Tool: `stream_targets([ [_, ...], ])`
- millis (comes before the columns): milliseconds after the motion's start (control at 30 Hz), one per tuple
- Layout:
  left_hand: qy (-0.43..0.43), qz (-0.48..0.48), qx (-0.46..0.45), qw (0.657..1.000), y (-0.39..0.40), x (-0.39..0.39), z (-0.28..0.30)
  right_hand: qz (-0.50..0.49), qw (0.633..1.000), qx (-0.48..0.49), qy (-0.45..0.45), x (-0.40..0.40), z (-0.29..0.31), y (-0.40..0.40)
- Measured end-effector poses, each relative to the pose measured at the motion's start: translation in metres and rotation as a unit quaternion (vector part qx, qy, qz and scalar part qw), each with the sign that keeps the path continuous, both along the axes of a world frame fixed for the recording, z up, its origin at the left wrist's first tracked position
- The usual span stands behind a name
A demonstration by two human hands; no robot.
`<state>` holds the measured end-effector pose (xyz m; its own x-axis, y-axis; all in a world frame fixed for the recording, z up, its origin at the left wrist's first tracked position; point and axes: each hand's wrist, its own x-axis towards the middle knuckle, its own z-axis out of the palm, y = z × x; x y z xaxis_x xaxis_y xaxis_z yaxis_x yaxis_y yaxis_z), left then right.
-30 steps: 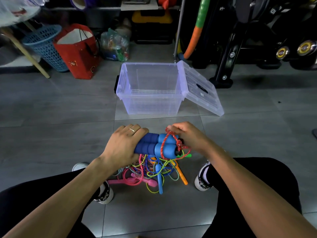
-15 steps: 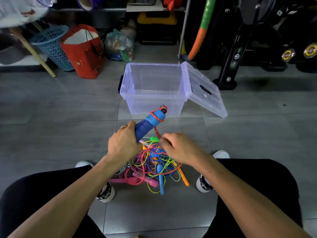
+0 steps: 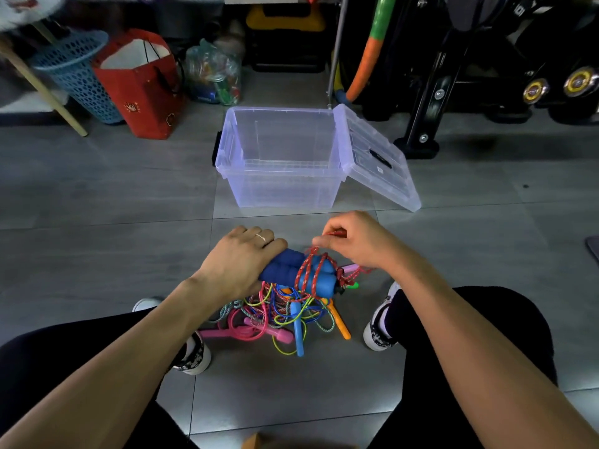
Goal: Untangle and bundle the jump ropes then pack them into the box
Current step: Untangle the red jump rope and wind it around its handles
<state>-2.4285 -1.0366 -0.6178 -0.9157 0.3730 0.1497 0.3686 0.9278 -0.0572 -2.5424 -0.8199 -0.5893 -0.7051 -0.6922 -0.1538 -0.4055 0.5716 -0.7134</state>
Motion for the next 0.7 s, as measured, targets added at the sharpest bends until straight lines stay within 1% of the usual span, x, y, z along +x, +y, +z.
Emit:
stream_targets([
  [67, 0.028, -0.007, 0.04, 0.999, -0.001, 0.003, 0.004, -0.005, 0.998, -0.023, -0.061, 0.0, -0.002, 0.001],
  [133, 0.042, 0.013, 0.095, 0.995, -0.001, 0.006, 0.008, -0.026, 0.988, -0.071, -0.135, 0.002, -0.004, 0.003],
  [200, 0.057, 0.047, 0.149, 0.986, 0.0, 0.008, 0.011, -0.042, 0.965, -0.126, -0.227, 0.004, -0.005, 0.006],
  [233, 0.062, 0.067, 0.169, 0.981, 0.001, 0.009, 0.012, -0.047, 0.946, -0.16, -0.277, 0.008, -0.003, 0.006],
  [267, 0.064, 0.085, 0.184, 0.977, 0.003, 0.01, 0.012, -0.05, 0.934, -0.179, -0.305, 0.01, -0.003, 0.005],
  [300, 0.062, 0.103, 0.192, 0.974, 0.005, 0.01, 0.012, -0.062, 0.933, -0.177, -0.306, 0.012, -0.003, 0.002],
  [333, 0.06, 0.122, 0.198, 0.971, 0.007, 0.01, 0.012, -0.088, 0.942, -0.154, -0.285, 0.014, -0.006, -0.002],
  [400, 0.048, 0.173, 0.211, 0.961, 0.011, 0.009, 0.011, -0.118, 0.97, -0.082, -0.198, 0.017, -0.014, -0.011],
  [467, 0.022, 0.242, 0.235, 0.941, 0.014, 0.007, 0.011, -0.102, 0.983, -0.028, -0.149, 0.023, -0.019, -0.016],
  [533, -0.008, 0.307, 0.241, 0.921, 0.017, 0.003, 0.013, -0.088, 0.988, -0.019, -0.129, 0.032, -0.018, -0.022],
  [600, -0.039, 0.344, 0.196, 0.917, 0.018, 0.0, 0.014, -0.063, 0.994, -0.014, -0.088, 0.038, -0.013, -0.025],
  [700, -0.09, 0.355, 0.101, 0.925, 0.017, -0.004, 0.013, -0.007, 1.0, 0.02, 0.001, 0.041, -0.008, -0.027],
])
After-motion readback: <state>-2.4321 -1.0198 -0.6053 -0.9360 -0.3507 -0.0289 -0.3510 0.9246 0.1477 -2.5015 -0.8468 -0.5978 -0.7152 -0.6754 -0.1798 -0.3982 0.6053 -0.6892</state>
